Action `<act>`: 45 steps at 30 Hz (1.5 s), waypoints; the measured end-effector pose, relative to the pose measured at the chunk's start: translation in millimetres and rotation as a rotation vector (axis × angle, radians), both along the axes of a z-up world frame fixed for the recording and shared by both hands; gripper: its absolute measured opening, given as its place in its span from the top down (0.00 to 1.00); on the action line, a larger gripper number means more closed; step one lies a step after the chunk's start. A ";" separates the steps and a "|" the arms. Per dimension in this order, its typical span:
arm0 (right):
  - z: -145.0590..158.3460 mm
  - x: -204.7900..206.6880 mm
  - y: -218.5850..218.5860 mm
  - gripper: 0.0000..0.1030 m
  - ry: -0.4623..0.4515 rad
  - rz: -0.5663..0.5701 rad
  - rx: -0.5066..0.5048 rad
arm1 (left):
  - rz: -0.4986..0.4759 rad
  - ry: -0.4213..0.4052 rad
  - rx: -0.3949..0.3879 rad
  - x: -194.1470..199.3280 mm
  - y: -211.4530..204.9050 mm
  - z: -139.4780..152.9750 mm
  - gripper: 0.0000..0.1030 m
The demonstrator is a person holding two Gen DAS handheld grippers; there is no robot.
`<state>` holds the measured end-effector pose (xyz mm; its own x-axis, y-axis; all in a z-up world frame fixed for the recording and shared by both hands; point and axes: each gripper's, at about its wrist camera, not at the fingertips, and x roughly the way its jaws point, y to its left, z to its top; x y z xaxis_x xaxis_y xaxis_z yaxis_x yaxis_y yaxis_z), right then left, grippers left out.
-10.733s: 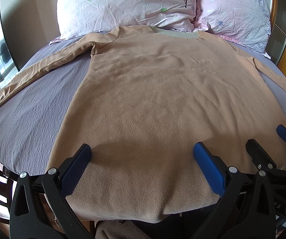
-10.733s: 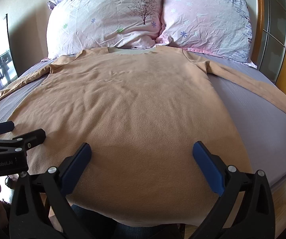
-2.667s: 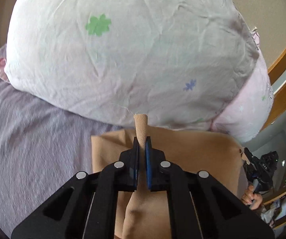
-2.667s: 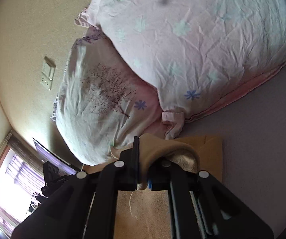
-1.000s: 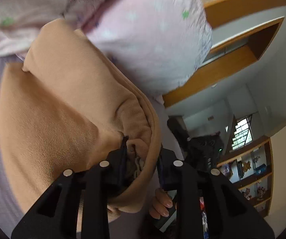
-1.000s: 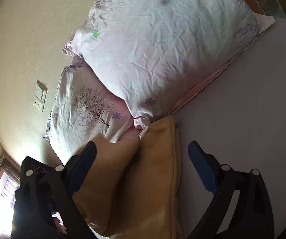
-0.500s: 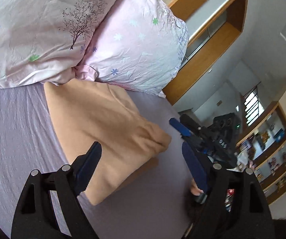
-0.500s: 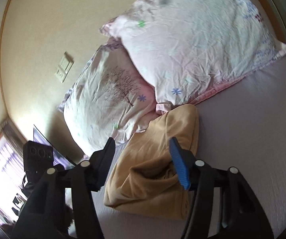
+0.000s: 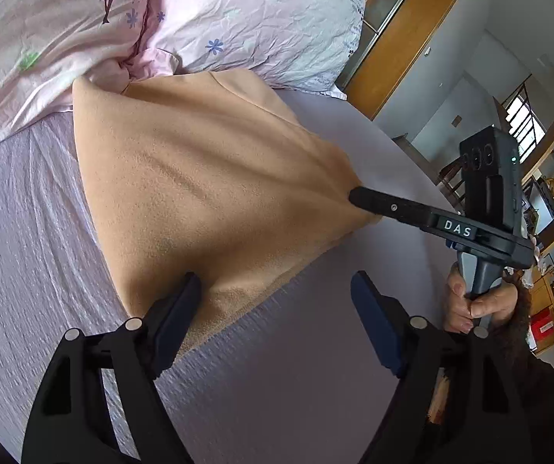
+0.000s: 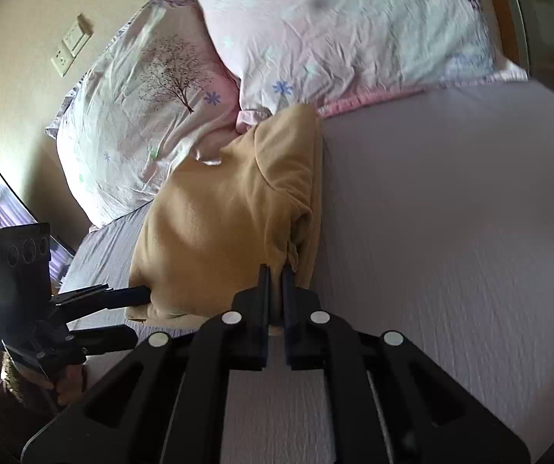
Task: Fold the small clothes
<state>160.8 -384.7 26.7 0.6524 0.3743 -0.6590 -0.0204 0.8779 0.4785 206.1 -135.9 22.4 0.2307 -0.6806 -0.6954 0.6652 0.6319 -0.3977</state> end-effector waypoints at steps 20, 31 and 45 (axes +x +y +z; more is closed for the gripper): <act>-31.6 55.6 -16.3 0.79 0.109 0.041 0.394 | 0.341 0.389 -0.305 102.7 66.1 -37.5 0.58; -8.2 48.9 79.6 0.64 0.124 0.290 0.250 | 0.418 0.251 -0.278 46.3 169.5 -20.7 0.73; 1.6 131.2 53.5 0.62 0.155 0.030 0.237 | 0.217 -0.125 -0.057 -16.0 107.1 16.5 0.43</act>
<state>292.0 -331.3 28.3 0.5369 0.5476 -0.6417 0.0445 0.7412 0.6698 190.2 -28.7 38.9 0.4576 -0.6428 -0.6143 0.5630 0.7442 -0.3594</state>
